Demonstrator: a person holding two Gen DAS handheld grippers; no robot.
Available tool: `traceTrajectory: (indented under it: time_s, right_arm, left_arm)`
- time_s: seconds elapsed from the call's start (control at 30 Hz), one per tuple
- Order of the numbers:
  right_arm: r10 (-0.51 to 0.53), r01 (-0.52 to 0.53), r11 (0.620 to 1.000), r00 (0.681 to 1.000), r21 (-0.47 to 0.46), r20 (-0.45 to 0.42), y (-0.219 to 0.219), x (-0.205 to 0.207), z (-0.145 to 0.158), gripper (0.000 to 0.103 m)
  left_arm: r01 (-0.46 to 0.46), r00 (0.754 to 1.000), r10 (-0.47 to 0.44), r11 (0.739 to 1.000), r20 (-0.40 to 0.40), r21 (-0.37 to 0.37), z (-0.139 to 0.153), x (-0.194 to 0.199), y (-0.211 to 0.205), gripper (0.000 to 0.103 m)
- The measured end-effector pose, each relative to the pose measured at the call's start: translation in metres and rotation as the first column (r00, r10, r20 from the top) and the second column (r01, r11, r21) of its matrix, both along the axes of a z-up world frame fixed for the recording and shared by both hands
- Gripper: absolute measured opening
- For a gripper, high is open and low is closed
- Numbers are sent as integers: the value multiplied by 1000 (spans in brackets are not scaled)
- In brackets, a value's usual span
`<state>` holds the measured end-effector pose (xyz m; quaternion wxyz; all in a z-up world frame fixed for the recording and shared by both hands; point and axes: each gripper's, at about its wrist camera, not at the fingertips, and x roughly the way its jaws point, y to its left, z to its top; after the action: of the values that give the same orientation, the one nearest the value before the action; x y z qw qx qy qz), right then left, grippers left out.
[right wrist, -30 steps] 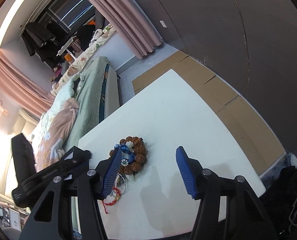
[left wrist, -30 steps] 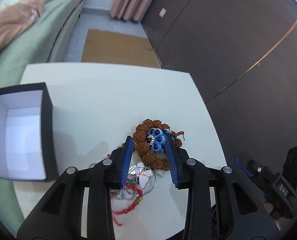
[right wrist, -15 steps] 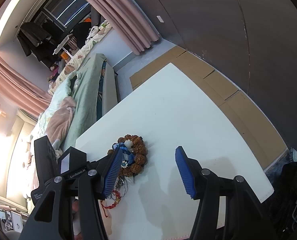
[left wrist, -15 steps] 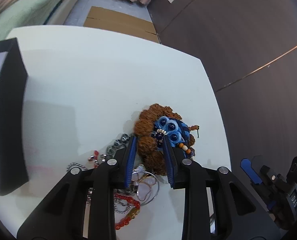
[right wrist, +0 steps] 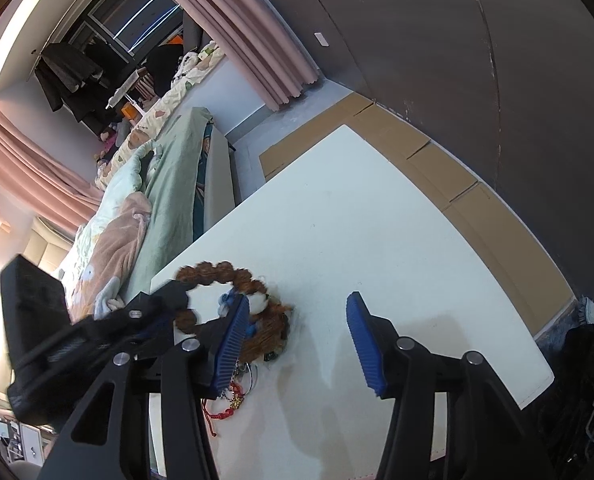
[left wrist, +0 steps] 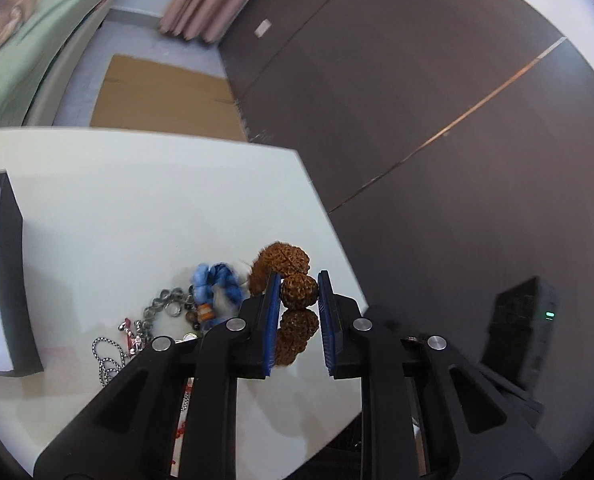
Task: Organize jewelry
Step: 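Lift the brown bead bracelet with the left tool and drop it into the black box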
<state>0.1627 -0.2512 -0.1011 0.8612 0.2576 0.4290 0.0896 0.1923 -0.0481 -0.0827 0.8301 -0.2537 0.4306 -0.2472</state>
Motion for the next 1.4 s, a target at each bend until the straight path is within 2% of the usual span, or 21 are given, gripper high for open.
traceTrajectory:
  time_s: [0.23, 0.5, 0.63, 0.9, 0.97, 1.03, 1.1, 1.23, 1.4]
  right_arm:
    - [42, -42, 999, 999, -1, -10, 16, 8, -4, 49]
    - [110, -111, 993, 993, -31, -37, 50, 21, -12, 49]
    - [147, -151, 986, 987, -65, -58, 70, 30, -17, 41]
    - [200, -209, 976, 973, -68, -118, 91, 58, -28, 37]
    - [205, -222, 969, 967, -106, -152, 97, 63, -35, 34]
    - [204, -227, 967, 962, -113, -180, 100, 65, -41, 16]
    - [199, -219, 969, 966, -115, -165, 99, 62, -38, 9]
    - [215, -225, 967, 972, -115, -98, 98, 53, -20, 9]
    - [267, -266, 960, 964, -84, 5, 101, 46, 10, 9]
  left_arm:
    - [-33, 999, 35, 998, 40, -47, 15, -10, 31, 19]
    - [-88, 993, 92, 994, 69, -60, 29, -18, 65, 19]
    - [-112, 991, 117, 992, 70, -65, 32, -20, 81, 19]
    - [-157, 984, 161, 986, 71, -64, 30, -25, 105, 19]
    - [-170, 982, 175, 984, 76, -60, 31, -29, 111, 19]
    - [-185, 978, 190, 981, 82, -58, 33, -32, 118, 19]
    - [-201, 975, 206, 978, 85, -60, 35, -35, 124, 19]
    - [-232, 966, 239, 970, 100, -75, 40, -42, 141, 19]
    - [-275, 950, 285, 957, 125, -90, 49, -52, 159, 19]
